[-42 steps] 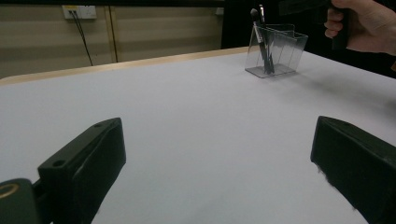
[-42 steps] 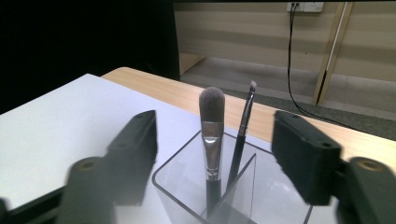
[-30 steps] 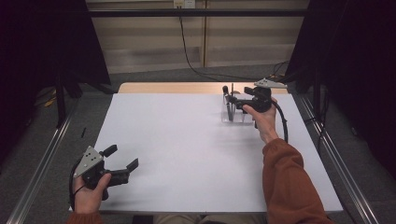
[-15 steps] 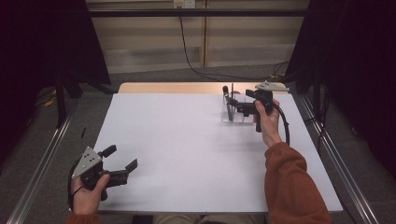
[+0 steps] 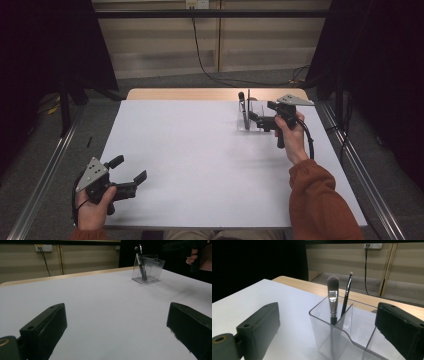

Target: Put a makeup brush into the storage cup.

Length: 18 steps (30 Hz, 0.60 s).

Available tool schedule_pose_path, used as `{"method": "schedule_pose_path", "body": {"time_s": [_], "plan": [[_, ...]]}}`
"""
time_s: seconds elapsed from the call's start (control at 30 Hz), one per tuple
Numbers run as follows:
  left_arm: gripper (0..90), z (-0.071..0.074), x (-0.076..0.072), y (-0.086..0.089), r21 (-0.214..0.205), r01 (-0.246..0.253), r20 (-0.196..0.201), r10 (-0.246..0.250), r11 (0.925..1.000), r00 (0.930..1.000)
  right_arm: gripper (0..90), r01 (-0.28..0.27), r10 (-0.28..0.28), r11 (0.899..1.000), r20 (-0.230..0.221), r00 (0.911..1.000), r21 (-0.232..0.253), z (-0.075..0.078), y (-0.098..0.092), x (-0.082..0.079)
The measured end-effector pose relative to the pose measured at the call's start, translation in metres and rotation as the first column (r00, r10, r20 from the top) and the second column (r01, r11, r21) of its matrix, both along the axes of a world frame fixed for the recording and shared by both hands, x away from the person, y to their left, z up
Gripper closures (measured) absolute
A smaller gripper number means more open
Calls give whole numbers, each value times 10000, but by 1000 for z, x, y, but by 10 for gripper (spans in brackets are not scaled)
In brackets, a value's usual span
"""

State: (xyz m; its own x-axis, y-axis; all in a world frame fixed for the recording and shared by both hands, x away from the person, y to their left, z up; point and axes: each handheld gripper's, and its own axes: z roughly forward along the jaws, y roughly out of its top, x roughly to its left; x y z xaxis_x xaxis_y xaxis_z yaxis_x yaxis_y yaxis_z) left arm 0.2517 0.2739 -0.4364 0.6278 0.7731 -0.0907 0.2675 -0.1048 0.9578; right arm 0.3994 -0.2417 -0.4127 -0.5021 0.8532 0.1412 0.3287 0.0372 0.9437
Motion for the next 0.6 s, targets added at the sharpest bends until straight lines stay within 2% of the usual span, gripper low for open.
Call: {"method": "schedule_pose_path", "body": {"time_s": [0.23, 0.33, 0.4, 0.6], "plan": [[30, 1, -1, 0, 2, -20, 54, 20, 10000, 10000, 37, -100, 103, 9998, 183, 9998, -180, 2, 2, -14], [30, 1, -1, 0, -24, -5, 80, 6, 10000, 10000, 13, -104, 104, 9999, 206, 9997, -21, 3, 1, -20], [29, 1, -1, 0, -10, 15, 63, -15, 10000, 10000, 9, -128, 130, 9999, 157, 9998, -102, 2, 0, -24], [29, 1, -2, 2, -4, -19, 69, 19, 10000, 10000, 4, 32, -33, 10000, 375, 9993, 27, 3, -5, -37]]}}
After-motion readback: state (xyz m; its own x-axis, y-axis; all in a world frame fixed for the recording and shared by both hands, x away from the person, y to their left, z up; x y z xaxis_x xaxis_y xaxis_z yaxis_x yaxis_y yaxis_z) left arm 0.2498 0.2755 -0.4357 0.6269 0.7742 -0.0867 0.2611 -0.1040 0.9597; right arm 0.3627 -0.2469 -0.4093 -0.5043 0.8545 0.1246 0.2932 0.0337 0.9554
